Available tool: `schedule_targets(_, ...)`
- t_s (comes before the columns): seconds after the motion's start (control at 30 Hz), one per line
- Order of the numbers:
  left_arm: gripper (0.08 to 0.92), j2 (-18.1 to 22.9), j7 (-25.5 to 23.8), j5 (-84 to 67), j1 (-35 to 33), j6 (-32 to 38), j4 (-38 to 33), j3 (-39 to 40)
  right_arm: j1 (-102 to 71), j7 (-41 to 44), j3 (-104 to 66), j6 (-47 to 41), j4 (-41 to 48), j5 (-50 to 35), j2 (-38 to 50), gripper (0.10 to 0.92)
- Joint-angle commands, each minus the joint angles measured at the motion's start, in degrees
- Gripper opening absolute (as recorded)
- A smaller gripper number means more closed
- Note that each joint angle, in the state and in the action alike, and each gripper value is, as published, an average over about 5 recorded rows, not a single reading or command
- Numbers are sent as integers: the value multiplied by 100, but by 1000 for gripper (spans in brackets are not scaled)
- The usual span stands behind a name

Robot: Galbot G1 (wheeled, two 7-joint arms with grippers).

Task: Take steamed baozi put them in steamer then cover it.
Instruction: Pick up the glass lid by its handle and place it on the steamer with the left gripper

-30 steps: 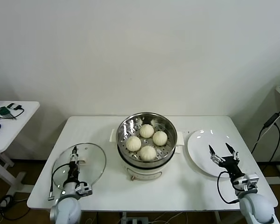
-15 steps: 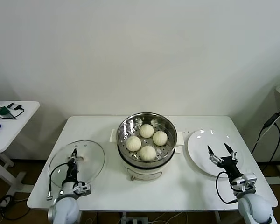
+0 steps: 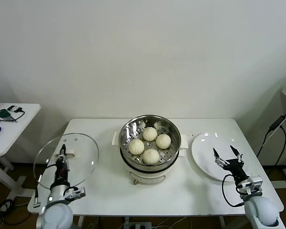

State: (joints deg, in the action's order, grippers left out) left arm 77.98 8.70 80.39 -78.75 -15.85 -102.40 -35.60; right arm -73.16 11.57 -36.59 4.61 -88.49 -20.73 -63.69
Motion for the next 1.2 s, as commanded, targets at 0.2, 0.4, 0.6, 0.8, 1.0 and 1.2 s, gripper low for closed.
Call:
schedule_targets(0.2, 146, -1750, -1116, -309, 223, -2107, -2481, 1644, 266, -20, 185, 26, 209, 144, 74, 823)
schedule_targets(0.4, 146, -1725, -2069, 100, 1528, -2644, -2244, 3435, 390, -23, 232, 46, 299, 201, 62, 823)
schedule_targets(0.6, 146, -895, -2895, 935, 2493, -2869, -1553, 4492, 422, -23, 212, 62, 345, 232, 44, 823)
schedule_targets(0.8, 146, -11, -3044, 1271, 2836, -2915, -830, 4857, 407, -15, 170, 98, 364, 289, 15, 823)
schedule_targets(1.0, 146, 678, -2889, 1370, 2829, -2915, -124, 4872, 401, -2, 138, 132, 386, 389, -32, 823)
schedule_targets(1.2, 146, 1187, -2717, 1366, 2812, -2915, 358, 4770, 390, 13, 113, 159, 407, 481, -94, 823)
